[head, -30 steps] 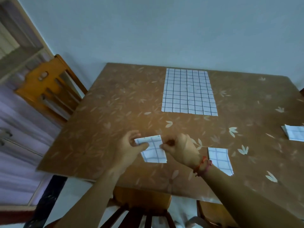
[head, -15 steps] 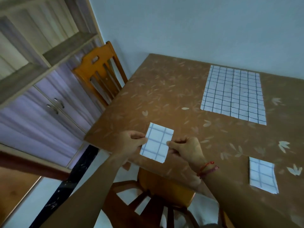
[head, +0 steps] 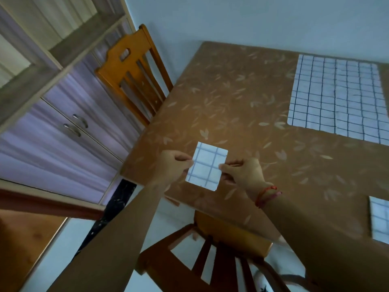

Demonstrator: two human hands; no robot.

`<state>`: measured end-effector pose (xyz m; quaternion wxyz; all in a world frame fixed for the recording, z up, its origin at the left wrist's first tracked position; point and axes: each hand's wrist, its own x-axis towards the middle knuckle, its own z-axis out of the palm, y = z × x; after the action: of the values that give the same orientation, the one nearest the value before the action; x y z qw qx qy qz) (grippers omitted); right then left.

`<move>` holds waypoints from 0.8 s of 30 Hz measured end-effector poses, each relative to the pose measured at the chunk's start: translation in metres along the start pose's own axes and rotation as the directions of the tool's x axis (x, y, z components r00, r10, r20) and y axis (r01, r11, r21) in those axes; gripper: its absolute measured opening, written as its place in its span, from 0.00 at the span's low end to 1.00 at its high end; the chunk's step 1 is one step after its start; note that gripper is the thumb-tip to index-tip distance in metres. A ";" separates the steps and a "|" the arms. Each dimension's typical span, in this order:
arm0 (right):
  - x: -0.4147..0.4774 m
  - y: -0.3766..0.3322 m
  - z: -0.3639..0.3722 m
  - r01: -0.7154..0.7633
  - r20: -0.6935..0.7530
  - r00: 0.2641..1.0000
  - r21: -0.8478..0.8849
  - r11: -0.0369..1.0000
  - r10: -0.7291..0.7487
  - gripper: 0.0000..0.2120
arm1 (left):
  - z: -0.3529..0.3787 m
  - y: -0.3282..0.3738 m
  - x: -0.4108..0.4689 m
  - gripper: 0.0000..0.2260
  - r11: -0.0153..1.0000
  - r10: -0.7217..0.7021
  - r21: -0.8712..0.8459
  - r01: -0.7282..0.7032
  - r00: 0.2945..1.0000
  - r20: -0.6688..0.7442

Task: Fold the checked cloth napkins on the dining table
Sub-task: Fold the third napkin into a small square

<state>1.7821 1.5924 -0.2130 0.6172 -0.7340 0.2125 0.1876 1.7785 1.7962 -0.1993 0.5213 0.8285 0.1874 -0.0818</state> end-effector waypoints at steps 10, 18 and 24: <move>0.073 0.026 0.033 -0.080 -0.103 0.992 -0.095 0.992 0.070 0.05 | 0.026 -0.047 0.076 0.04 0.997 -0.040 0.073 0.040 0.999 0.008; 0.102 0.032 0.043 -0.089 -0.112 0.991 -0.140 0.986 0.074 0.06 | 0.034 -0.062 0.107 0.02 0.978 0.005 0.208 -0.004 1.000 -0.002; 0.105 0.032 0.042 -0.061 -0.100 0.994 -0.179 0.982 0.044 0.03 | 0.038 -0.059 0.106 0.05 0.953 0.050 0.299 -0.049 0.999 0.004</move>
<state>1.8519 1.6206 -0.3031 0.5315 -0.7895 0.2432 0.1871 1.8544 1.8091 -0.3006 0.3913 0.9025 0.1531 -0.0948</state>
